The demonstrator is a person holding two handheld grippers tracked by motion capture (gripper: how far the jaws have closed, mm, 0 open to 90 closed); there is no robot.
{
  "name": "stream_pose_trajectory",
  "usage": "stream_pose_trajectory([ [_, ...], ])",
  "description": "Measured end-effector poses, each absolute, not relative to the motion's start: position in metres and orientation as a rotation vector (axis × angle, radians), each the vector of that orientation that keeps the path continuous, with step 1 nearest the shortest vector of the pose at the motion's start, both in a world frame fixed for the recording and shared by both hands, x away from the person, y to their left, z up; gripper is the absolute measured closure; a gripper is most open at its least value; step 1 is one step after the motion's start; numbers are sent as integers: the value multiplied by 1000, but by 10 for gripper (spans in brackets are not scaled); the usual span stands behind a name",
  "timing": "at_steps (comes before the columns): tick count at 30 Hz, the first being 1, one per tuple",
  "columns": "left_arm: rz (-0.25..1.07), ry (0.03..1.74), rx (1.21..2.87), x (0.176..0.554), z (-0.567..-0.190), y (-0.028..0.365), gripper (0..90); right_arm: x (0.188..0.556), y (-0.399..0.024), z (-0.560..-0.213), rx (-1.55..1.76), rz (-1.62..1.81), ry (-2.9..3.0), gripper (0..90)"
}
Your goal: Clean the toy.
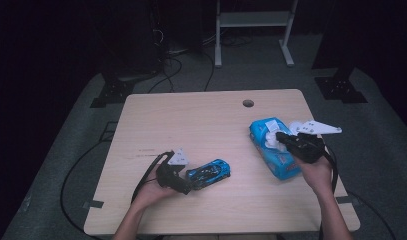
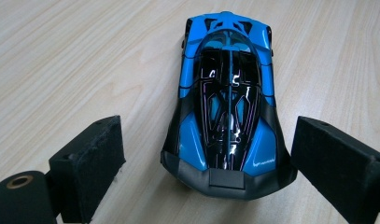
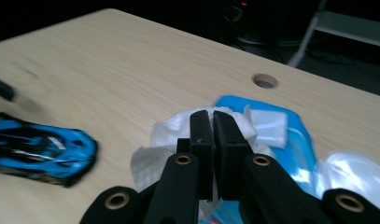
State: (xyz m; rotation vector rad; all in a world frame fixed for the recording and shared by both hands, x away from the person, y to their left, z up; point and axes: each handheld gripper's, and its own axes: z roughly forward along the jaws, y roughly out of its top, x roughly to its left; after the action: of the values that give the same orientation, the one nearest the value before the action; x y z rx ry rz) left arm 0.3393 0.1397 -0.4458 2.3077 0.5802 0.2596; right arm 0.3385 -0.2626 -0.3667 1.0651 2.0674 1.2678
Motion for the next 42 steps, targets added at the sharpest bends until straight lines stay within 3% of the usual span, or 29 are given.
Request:
stream_pose_trajectory([
  [10,229,536,2318,338,-447,136,87,319,-195,-355,829,1501,2295,864],
  [16,225,535,2320,338,-447,137,87,324,-158,-378,789,1624,2534,862],
  [22,171,529,2324,340,-449,138,141,336,-145,-410,872,1424,2620,837],
  [29,166,530,2334,341,-450,139,144,344,-128,-432,894,1298,2634,712],
  [32,154,527,2336,341,-450,139,185,344,-122,-436,902,1295,2633,671],
  [36,157,522,2345,342,-452,138,185,341,-109,-439,885,1261,2600,515],
  [39,183,540,2352,341,-454,136,143,338,-104,-447,869,1213,2589,489],
  [42,186,549,2359,343,-454,135,126,336,-101,-453,853,1194,2574,570],
])
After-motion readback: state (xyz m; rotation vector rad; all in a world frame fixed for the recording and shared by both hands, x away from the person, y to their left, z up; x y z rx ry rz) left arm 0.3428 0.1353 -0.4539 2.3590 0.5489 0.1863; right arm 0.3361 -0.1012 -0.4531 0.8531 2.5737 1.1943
